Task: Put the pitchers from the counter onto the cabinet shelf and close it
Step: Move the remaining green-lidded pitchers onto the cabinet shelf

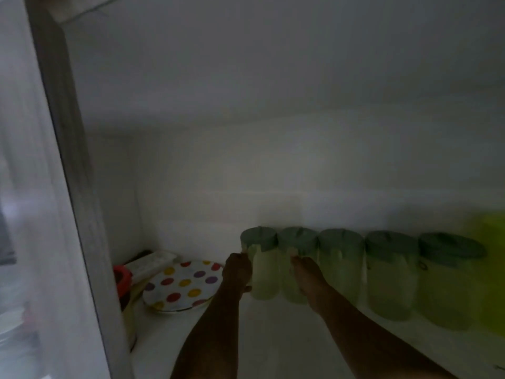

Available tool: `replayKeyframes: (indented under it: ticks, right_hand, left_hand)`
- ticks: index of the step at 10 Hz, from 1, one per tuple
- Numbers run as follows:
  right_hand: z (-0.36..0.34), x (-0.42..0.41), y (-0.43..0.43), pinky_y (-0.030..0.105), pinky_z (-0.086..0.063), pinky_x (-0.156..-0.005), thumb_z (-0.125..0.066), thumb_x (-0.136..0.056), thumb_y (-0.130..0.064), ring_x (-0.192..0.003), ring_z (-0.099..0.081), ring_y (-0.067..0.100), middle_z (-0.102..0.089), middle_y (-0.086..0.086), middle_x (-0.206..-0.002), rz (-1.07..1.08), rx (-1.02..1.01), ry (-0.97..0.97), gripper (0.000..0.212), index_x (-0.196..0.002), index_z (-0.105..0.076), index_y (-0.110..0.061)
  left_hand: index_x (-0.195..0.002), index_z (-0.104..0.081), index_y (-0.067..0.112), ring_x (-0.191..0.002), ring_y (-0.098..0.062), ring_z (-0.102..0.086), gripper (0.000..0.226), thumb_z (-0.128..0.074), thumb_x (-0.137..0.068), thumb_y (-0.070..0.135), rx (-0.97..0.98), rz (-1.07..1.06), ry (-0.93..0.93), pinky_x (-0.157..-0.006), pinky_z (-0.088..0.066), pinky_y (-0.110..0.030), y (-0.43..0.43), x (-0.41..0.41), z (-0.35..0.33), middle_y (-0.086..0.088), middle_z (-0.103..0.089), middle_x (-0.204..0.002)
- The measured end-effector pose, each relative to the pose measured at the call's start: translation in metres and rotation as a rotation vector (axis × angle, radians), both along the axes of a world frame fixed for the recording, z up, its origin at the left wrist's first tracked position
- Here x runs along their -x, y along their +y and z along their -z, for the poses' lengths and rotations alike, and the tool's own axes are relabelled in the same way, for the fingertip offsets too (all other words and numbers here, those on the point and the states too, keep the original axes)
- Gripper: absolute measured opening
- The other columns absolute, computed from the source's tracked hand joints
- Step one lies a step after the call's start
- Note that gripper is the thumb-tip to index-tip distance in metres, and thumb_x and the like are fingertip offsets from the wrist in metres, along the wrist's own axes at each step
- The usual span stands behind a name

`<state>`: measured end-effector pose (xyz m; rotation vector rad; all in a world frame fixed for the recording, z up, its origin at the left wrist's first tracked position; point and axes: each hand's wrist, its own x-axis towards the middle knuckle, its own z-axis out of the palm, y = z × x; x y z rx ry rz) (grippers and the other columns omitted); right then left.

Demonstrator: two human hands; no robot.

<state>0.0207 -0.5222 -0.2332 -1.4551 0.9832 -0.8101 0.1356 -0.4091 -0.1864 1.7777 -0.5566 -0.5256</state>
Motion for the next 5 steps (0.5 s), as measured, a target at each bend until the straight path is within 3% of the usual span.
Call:
replayKeyframes:
  ticks: [1,2,3,4,5]
  right_hand:
    - [-0.016,0.007,0.010,0.044,-0.042,-0.104,-0.039,-0.101,-0.049,-0.126,-0.050,0.032,-0.047,0.012,-0.145,0.015,0.006,0.087,0.061,-0.149,-0.039,-0.012]
    - [-0.015,0.012,0.018,0.035,-0.038,-0.099,-0.044,-0.100,-0.048,-0.132,-0.047,0.033,-0.042,0.012,-0.151,0.006,0.039,0.106,0.066,-0.154,-0.030,-0.012]
    - [-0.021,0.024,0.034,0.036,-0.043,-0.099,-0.050,-0.097,-0.045,-0.126,-0.053,0.036,-0.048,0.018,-0.148,0.063,0.120,0.142,0.067,-0.151,-0.035,-0.007]
    - [-0.032,0.044,0.059,0.037,-0.045,-0.097,-0.056,-0.095,-0.037,-0.127,-0.053,0.038,-0.047,0.018,-0.149,0.152,0.188,0.172,0.068,-0.153,-0.032,-0.012]
    - [-0.049,0.074,0.096,0.032,-0.045,-0.093,-0.059,-0.093,-0.031,-0.124,-0.055,0.035,-0.052,0.015,-0.144,0.133,0.273,0.210,0.058,-0.147,-0.043,-0.014]
  left_hand:
    - [-0.133,-0.053,0.003,-0.097,-0.030,-0.058,0.047,-0.043,-0.103,0.037,0.023,-0.068,-0.017,-0.087,-0.057,-0.047,-0.002,-0.003,0.003,-0.019,-0.059,-0.121]
    - [-0.134,-0.050,0.002,-0.118,-0.041,-0.057,0.063,-0.036,-0.098,0.053,-0.065,-0.128,-0.100,-0.099,-0.049,-0.046,-0.004,-0.009,0.017,-0.023,-0.056,-0.132]
    - [-0.142,-0.042,0.004,-0.131,-0.044,-0.046,0.067,-0.033,-0.098,0.054,-0.107,-0.151,-0.174,-0.106,-0.039,-0.047,0.022,0.011,0.009,-0.025,-0.045,-0.145]
    - [-0.145,-0.035,0.005,-0.134,-0.042,-0.044,0.057,-0.045,-0.101,0.040,-0.060,-0.106,-0.183,-0.104,-0.039,-0.042,0.048,0.040,-0.003,-0.024,-0.039,-0.150]
    - [-0.150,-0.029,0.004,-0.135,-0.040,-0.044,0.068,-0.052,-0.094,0.035,-0.071,0.055,-0.200,-0.107,-0.041,-0.040,0.077,0.076,-0.011,-0.023,-0.039,-0.151]
